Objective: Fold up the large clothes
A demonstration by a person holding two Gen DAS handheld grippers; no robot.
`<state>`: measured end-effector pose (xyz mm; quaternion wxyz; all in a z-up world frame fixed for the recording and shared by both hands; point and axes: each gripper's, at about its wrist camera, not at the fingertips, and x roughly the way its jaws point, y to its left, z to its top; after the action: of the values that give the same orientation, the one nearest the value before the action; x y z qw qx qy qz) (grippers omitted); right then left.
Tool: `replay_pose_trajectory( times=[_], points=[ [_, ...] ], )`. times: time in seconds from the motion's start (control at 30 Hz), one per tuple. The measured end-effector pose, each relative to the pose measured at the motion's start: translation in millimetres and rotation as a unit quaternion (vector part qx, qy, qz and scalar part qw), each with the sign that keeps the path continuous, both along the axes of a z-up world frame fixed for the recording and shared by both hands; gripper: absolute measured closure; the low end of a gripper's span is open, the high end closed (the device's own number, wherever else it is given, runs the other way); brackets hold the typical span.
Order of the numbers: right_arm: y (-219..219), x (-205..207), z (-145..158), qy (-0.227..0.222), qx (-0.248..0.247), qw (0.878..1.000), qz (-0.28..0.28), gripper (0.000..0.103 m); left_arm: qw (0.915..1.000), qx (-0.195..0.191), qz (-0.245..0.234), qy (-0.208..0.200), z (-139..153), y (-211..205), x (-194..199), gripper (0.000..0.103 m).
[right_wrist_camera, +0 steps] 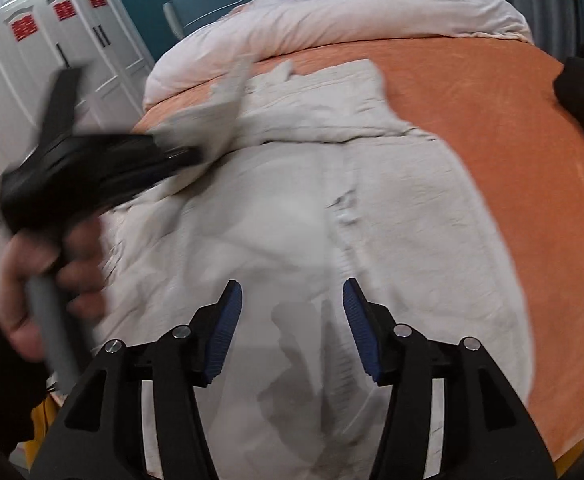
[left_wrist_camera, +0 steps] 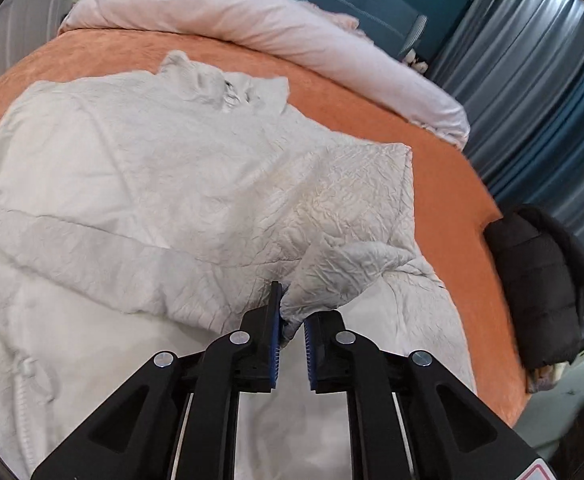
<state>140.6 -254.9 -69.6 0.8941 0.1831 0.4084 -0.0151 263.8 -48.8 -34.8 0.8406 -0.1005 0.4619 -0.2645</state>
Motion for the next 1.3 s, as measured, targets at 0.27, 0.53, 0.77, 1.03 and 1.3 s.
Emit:
replay_pose_trajectory(
  times=[0.27,0.53,0.77,1.03,1.3],
  points=[
    [-26,52,23,-0.041,0.076,0.996,-0.017,0.042,0.9966,-0.01,0.061,-0.053,38,90,-13,0.052],
    [17,103,60,-0.077,0.084,0.993,0.037,0.024,0.983,0.011,0.181,-0.028,6,172,8,0.051],
    [20,126,35,-0.033,0.037,0.999,-0.011,0.023,0.9764,0.029,0.214,-0.005,-17,206,18,0.051],
    [35,180,-8,0.052,0.018,0.998,0.023,0.088,0.9762,0.058,0.208,0.017,-37,211,36,0.051],
    [33,200,156,-0.189,0.036,0.974,0.123,0.098,0.9741,0.102,0.201,-0.014,-29,198,63,0.051]
  ],
)
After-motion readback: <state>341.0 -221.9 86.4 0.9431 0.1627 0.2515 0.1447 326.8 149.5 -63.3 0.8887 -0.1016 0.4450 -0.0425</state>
